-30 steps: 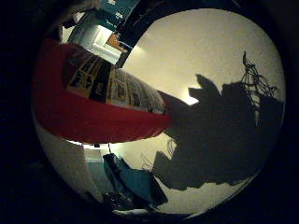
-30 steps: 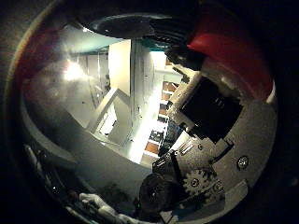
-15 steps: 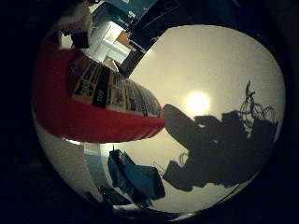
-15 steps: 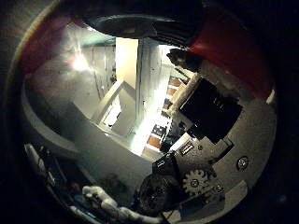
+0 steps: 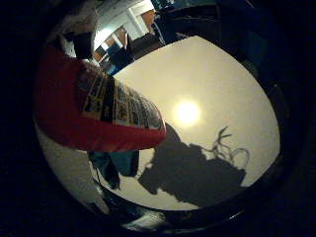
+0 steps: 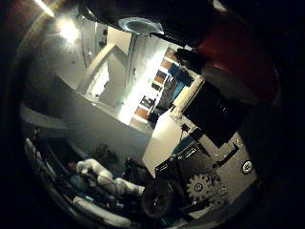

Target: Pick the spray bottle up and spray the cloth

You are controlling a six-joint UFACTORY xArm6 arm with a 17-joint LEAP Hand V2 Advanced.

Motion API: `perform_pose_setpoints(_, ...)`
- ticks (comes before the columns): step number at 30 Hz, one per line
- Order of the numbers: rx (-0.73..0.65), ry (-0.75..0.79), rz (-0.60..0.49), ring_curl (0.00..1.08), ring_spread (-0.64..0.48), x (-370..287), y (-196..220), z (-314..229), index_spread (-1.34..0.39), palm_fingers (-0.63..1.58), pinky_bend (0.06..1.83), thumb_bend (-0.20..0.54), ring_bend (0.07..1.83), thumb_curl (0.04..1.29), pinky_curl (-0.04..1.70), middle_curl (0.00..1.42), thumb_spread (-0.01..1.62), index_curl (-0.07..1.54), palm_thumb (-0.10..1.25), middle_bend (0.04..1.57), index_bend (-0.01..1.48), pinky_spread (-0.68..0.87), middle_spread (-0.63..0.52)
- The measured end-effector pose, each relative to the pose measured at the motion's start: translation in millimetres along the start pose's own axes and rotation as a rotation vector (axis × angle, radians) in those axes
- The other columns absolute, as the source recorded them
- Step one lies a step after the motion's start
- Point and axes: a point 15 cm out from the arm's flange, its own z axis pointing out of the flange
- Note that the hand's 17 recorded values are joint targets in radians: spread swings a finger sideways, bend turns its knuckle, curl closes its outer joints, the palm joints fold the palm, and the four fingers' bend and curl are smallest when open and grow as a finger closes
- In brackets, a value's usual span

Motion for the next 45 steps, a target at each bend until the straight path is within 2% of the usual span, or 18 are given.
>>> perform_pose_setpoints(15, -0.474, 0.381, -0.331, 0.61, -0.16, -43.1, 18.9, 25.6, -0.16, 1.20, 1.12, -0.015, 1.46, 0.75, 0.97, 0.61, 0.88, 0.67, 1.08, 1.37, 1.20, -0.20, -0.07)
perform_pose_setpoints(21, -0.619, 0.524, -0.420, 0.61, -0.16, -53.5, 22.1, 40.5, -0.16, 1.20, 1.12, -0.015, 1.46, 0.76, 0.99, 0.61, 0.88, 0.67, 1.07, 1.38, 1.21, -0.20, -0.07)
perform_pose_setpoints(28, -0.727, 0.666, -0.529, 0.61, -0.16, -78.5, 19.8, 61.3, -0.16, 1.19, 1.11, -0.017, 1.46, 0.77, 1.00, 0.60, 0.89, 0.67, 1.05, 1.38, 1.20, -0.21, -0.07)
perform_pose_setpoints(36, -0.903, 0.769, -0.533, 0.61, -0.16, -121.2, 35.4, 80.1, -0.16, 1.20, 1.10, -0.017, 1.46, 0.77, 1.00, 0.60, 0.90, 0.67, 1.03, 1.38, 1.21, -0.22, -0.07)
perform_pose_setpoints(45, -0.981, 0.859, -0.577, 0.61, -0.16, -143.7, 47.3, 115.5, -0.16, 1.20, 1.10, -0.016, 1.46, 0.76, 1.00, 0.60, 0.90, 0.67, 1.03, 1.38, 1.21, -0.22, -0.07)
